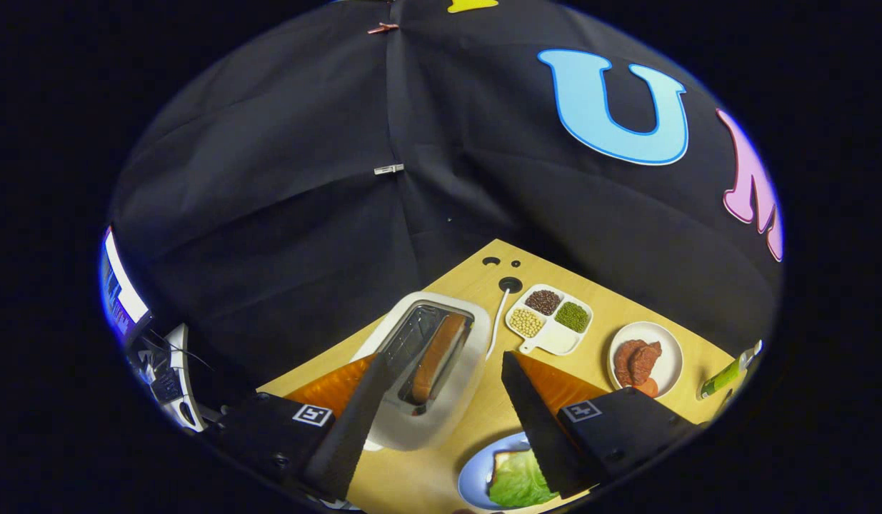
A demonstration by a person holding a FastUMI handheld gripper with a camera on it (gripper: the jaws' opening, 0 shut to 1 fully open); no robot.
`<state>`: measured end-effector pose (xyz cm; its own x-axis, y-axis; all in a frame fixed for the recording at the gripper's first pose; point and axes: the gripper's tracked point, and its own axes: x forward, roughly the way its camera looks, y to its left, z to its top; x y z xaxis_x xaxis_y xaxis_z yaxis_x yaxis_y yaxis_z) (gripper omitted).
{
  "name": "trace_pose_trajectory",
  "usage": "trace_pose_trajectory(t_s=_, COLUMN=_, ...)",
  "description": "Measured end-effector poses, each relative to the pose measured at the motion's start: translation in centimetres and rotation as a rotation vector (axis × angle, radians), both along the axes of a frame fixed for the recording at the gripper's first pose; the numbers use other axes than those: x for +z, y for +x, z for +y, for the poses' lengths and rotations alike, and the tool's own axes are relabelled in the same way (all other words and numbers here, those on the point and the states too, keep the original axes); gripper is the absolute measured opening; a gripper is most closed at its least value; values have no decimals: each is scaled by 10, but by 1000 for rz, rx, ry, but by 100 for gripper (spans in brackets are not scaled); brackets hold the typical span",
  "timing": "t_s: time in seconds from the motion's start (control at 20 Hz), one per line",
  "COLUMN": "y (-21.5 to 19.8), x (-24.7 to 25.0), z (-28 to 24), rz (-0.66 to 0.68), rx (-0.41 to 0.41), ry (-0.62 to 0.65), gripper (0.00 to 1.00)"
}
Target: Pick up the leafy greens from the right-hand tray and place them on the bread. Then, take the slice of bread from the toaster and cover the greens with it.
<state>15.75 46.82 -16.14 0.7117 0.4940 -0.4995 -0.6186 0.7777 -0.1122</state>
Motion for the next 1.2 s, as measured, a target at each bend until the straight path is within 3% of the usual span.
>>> trace_pose_trajectory(t_s=0.45, y=29, x=-43, z=20, rz=12, rx=-54, ry=-82, gripper=100)
trace_pose_trajectory(t_s=0.55, y=30, x=-47, z=24, rz=18, rx=-57, ry=-82, gripper=96)
trace_pose_trajectory(t_s=0.75, y=31, x=-48, z=26, rz=1, rx=-66, ry=-101, gripper=78)
trace_pose_trajectory(t_s=0.85, y=35, x=-53, z=25, rz=8, rx=-86, ry=-119, gripper=55)
trace_pose_trajectory(t_s=1.0, y=36, x=-54, z=22, rz=25, rx=-124, ry=-125, gripper=31)
trace_pose_trajectory(t_s=1.2, y=35, x=-51, z=26, rz=35, rx=-132, ry=-104, gripper=16)
